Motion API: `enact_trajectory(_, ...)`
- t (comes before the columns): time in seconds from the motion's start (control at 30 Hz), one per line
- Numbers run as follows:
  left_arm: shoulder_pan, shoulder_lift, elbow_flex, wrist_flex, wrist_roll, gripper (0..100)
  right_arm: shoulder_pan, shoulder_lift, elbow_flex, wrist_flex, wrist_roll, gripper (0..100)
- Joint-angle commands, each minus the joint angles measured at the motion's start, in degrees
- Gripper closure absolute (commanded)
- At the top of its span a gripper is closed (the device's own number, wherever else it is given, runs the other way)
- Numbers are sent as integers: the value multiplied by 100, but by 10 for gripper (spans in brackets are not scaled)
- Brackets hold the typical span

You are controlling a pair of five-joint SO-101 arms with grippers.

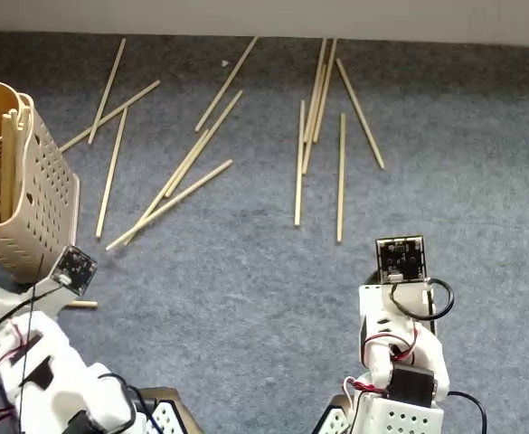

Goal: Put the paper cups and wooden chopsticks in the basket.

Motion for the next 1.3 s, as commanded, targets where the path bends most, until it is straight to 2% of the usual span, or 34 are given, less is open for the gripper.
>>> enact_trajectory(0.0, 602, -66, -549, 1556, -2567, 814, -31, -4, 804, -84, -26, 988)
enact_trajectory(0.13, 1165, -22, -1842, 4141, -2549, 814, -31, -4, 804, -84, -26, 988)
enact_trajectory(0.2, 1490, -22, -2360, 5169, -2532, 816, -31, -4, 804, -84, -26, 988)
enact_trajectory(0.3, 1956, -22, -2730, 5899, -2532, 817, -31, -4, 804, -84, -26, 988)
enact_trajectory(0.47, 2281, -22, -2413, 5635, -2523, 816, -31, -4, 804, -84, -26, 988)
enact_trajectory(0.67, 2246, -22, -1446, 4369, -2549, 817, -31, -4, 804, -84, -26, 988)
enact_trajectory(0.8, 2246, -22, -989, 3886, -2558, 819, -31, -4, 804, -84, -26, 988)
enact_trajectory(0.87, 2246, -22, -831, 3675, -2558, 859, -31, -4, 804, -84, -26, 988)
enact_trajectory(0.97, 2281, -22, -637, 3385, -2549, 995, -31, -4, 804, -84, -26, 988)
enact_trajectory(1.13, 2290, -66, -655, 3323, -2514, 997, -31, -4, 804, -84, -26, 988)
enact_trajectory(1.2, 2343, -66, -822, 3323, -2242, 996, -31, -4, 804, -84, -26, 988)
enact_trajectory(1.27, 2536, -66, -1147, 3332, -1653, 996, -31, -4, 804, -84, -26, 988)
